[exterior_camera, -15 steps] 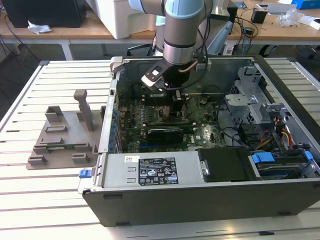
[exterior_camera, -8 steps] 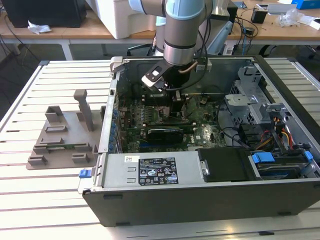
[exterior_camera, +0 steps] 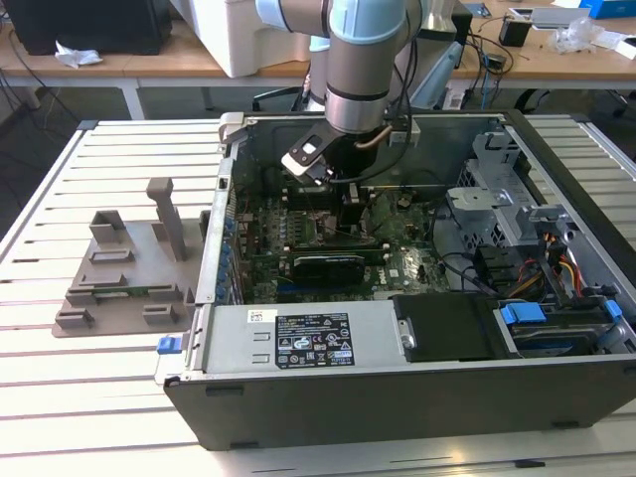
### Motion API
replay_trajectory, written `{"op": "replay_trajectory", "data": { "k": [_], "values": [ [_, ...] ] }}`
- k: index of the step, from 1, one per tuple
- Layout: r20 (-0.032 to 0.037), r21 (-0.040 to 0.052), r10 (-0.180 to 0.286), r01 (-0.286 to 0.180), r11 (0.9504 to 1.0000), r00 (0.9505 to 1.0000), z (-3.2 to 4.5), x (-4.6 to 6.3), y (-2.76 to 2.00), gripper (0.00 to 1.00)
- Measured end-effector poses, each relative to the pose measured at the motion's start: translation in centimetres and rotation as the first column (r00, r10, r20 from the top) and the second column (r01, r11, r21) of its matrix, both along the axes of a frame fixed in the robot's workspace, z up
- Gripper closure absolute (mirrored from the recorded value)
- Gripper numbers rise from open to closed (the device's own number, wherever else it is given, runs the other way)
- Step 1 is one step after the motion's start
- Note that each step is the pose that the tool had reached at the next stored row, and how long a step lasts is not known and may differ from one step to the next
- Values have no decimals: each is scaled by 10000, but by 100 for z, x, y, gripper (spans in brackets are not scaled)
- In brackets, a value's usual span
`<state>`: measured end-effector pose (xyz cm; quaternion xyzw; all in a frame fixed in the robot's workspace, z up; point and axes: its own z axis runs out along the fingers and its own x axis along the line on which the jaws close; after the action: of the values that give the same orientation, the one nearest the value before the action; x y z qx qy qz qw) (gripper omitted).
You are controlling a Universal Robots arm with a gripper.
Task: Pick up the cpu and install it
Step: 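Place the cpu into insertion slot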
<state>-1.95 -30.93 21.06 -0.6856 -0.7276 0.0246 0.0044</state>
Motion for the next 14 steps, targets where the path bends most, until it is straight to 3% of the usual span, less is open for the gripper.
{"op": "replay_trajectory", "data": {
  "k": [4,6,7,10,11,14],
  "values": [
    [-1,-1,0,0,10000,10000,109,0,27,49],
    [0,0,1,-1,10000,10000,172,0,27,62],
    [-1,-2,2,-2,10000,10000,213,0,27,62],
    [-1,-2,7,-7,10000,10000,449,0,33,86],
    [-1,-2,8,-8,10000,10000,493,-1,34,89],
    [0,-1,16,-16,10000,10000,745,-2,38,89]
  ]
}}
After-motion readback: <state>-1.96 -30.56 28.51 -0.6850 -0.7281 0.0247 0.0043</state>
